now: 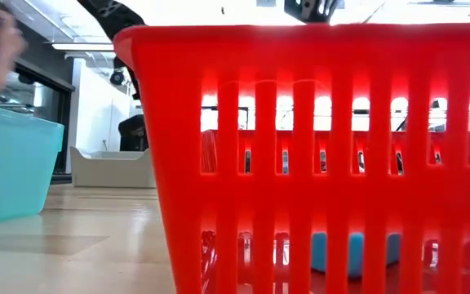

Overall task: Pick & Place School Supplies
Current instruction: Put the blue eraser into the red bin

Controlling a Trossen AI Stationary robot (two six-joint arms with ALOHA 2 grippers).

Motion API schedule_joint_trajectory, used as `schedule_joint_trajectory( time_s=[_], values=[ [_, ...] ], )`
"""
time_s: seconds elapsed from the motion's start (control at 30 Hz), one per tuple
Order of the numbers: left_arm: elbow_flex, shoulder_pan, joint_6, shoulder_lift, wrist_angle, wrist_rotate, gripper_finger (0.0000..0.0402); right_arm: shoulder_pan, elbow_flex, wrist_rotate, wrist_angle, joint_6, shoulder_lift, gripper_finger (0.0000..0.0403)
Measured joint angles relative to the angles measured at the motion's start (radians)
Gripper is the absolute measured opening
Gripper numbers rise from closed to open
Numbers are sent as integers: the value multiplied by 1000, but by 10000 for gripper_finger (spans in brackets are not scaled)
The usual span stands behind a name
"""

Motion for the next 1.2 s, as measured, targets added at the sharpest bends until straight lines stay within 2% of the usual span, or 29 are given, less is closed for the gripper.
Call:
schedule_joint_trajectory(
  time_s=[0.23, 0.33, 0.7, 1.2],
  values=[
    [35, 34, 104, 39, -18, 100, 149, 3, 0, 8, -61, -2, 0, 112],
    [35, 40, 138, 41, -20, 108, 149, 9, 0, 8, -69, -3, 0, 112],
    [35, 45, 167, 47, 29, 201, 149, 31, 0, 8, -70, -21, 0, 112],
    [45, 53, 161, 156, 113, 211, 149, 49, 0, 15, -76, -17, 0, 112]
  ],
)
